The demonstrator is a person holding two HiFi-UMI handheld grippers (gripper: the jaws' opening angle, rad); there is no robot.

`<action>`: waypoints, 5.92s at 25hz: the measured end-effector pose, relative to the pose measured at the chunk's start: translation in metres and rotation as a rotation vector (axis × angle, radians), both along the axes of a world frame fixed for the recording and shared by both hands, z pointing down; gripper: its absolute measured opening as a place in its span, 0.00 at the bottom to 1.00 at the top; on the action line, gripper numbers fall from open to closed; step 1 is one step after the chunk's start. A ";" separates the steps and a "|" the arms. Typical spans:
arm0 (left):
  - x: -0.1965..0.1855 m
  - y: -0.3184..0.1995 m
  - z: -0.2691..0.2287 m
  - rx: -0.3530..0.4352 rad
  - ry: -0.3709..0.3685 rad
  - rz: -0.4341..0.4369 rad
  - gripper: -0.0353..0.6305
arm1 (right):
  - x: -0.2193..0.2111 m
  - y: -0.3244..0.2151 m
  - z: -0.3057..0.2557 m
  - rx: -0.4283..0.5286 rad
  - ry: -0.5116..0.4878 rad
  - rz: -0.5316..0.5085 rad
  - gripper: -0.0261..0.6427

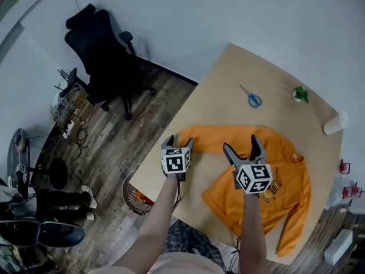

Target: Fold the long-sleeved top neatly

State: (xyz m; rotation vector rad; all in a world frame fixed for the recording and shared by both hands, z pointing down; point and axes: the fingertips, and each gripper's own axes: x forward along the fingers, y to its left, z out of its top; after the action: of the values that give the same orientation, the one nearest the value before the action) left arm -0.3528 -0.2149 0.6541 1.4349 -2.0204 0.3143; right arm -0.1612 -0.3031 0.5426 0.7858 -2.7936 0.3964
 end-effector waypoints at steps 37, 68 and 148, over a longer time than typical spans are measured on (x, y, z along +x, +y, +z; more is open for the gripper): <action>0.051 -0.057 -0.087 0.098 -0.062 0.135 0.09 | 0.132 -0.013 0.025 -0.084 0.048 0.295 0.74; 0.463 -0.146 -0.104 0.207 0.028 0.897 0.09 | 0.403 0.040 0.041 -0.158 0.090 0.803 0.74; 0.684 0.070 -0.025 -0.004 0.251 1.448 0.59 | 0.600 0.292 0.145 -0.538 0.145 1.371 0.45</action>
State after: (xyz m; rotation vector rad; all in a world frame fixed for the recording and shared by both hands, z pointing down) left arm 0.3315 -0.1445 0.6287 2.5235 -0.4724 0.6456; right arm 0.4393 -0.0110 0.6877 2.2538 -1.4409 1.1097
